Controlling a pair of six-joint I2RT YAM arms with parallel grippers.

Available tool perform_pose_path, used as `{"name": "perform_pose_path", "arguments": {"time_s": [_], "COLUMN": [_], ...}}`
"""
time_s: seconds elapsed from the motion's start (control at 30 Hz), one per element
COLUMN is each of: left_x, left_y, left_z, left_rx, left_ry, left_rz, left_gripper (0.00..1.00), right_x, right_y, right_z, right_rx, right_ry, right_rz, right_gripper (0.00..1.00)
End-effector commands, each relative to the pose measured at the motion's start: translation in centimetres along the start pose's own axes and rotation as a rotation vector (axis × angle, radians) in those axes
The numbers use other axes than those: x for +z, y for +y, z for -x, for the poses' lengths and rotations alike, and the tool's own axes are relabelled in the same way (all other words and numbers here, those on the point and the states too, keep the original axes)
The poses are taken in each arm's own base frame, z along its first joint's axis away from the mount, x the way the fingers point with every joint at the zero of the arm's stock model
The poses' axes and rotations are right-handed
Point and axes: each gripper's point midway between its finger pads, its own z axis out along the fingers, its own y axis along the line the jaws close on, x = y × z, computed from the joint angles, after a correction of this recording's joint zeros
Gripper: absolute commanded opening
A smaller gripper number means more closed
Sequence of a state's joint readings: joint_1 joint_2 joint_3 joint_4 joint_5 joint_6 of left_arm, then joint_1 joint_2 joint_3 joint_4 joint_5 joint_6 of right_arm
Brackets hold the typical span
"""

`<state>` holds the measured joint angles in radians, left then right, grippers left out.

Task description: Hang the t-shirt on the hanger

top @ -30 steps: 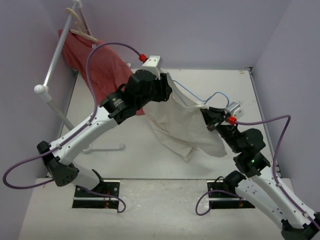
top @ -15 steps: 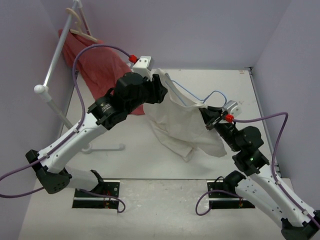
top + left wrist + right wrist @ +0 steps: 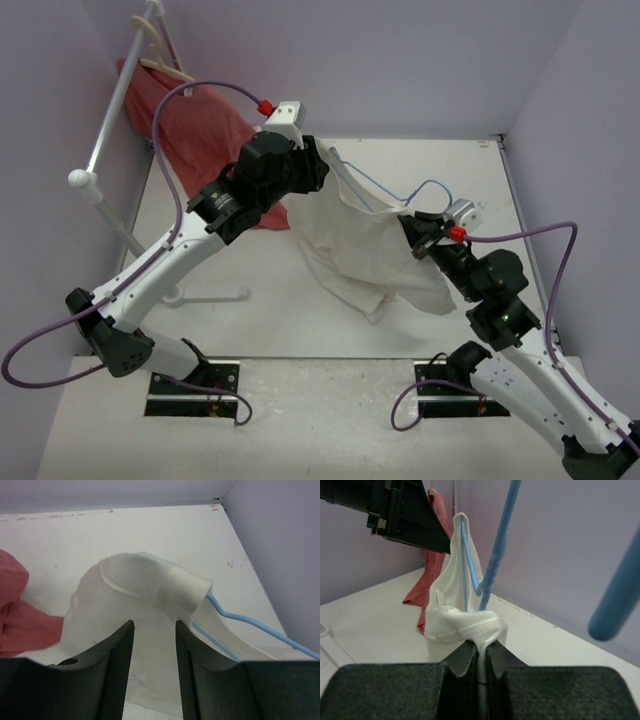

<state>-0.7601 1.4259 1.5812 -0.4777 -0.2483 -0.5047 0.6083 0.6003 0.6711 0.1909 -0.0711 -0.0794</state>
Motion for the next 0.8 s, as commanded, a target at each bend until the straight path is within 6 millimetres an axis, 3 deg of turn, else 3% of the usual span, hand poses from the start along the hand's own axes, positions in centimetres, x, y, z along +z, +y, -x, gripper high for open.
{"name": "perform_pose_path", "arguments": {"time_s": [0.0, 0.43, 0.77], "left_x": [0.1, -1.0, 0.4], "left_y": [-1.8, -2.4, -1.1], "left_z": [3.3, 2.9, 1.8], "left_rx": [-0.018, -0.022, -0.009], "left_ry": [-0.081, -0.073, -0.044], "left_rz": [-0.077, -0.13, -0.057], "left_gripper": [0.4, 0.4, 0.35], "right_x": [0.1, 1.0, 0.8], "right_y": [-0.3, -0.7, -0.5], "right_z": [4.7, 3.4, 4.3], "right_rx": [-0.025, -0.042, -0.037], "right_ry": [-0.127, -0.079, -0.108], "right_rz": [-0.002, -0.015, -0.008], "right_gripper": [0.0, 0.0, 0.0]}}
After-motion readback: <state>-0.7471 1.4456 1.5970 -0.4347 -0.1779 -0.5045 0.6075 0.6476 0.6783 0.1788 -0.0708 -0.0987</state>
